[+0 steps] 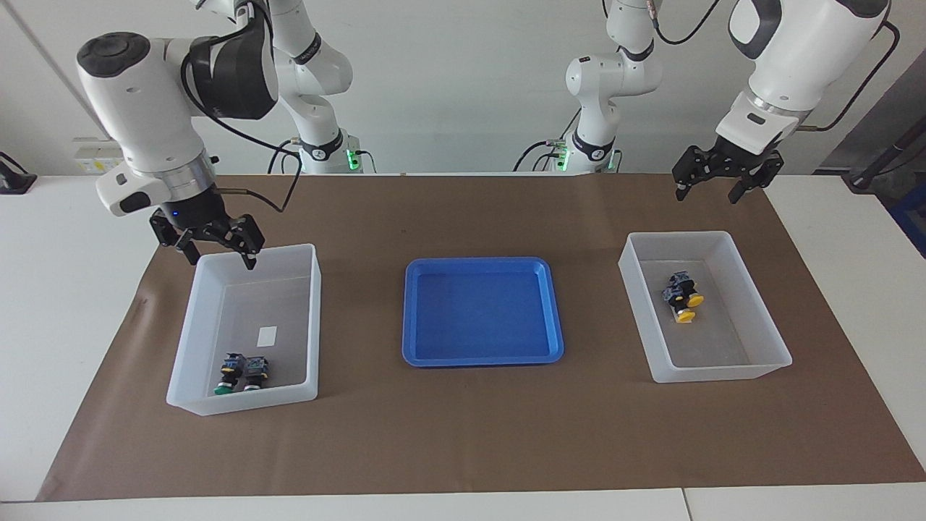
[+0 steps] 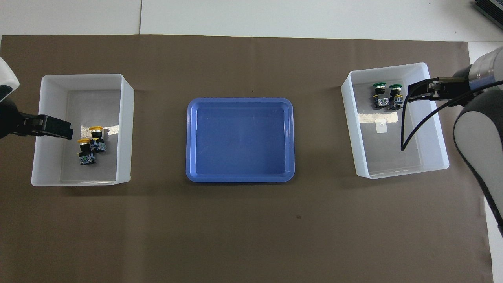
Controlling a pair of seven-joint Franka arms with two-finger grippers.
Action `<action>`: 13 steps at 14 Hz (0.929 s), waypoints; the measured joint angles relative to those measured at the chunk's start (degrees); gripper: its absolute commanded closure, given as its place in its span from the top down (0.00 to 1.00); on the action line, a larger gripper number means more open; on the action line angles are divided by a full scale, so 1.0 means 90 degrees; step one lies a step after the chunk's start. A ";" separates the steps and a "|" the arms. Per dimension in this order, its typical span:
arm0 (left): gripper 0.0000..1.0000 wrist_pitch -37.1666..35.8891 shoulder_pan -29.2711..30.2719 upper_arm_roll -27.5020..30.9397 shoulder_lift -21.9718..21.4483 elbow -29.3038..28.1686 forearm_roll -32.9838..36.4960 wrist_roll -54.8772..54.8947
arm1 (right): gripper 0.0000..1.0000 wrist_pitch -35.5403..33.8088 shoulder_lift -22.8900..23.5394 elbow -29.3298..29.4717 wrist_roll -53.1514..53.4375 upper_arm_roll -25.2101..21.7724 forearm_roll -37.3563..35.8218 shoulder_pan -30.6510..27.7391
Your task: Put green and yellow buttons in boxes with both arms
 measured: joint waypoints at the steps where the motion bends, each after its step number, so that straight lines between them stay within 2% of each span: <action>1: 1.00 0.0000 0.0006 0.0006 0.0000 0.0000 0.0000 -0.0047 | 1.00 -0.0193 -0.0079 -0.0002 0.0080 0.0094 0.0004 0.0002; 6: 1.00 0.0020 0.0033 0.0005 0.0000 -0.0006 -0.0059 -0.0231 | 1.00 -0.0938 -0.0445 -0.0101 0.0094 0.0285 0.0004 0.0005; 13: 1.00 0.0029 0.0038 -0.0018 0.0000 -0.0012 -0.0079 -0.0230 | 1.00 -0.0897 -0.0535 -0.0184 -0.0543 0.0287 0.0002 0.0003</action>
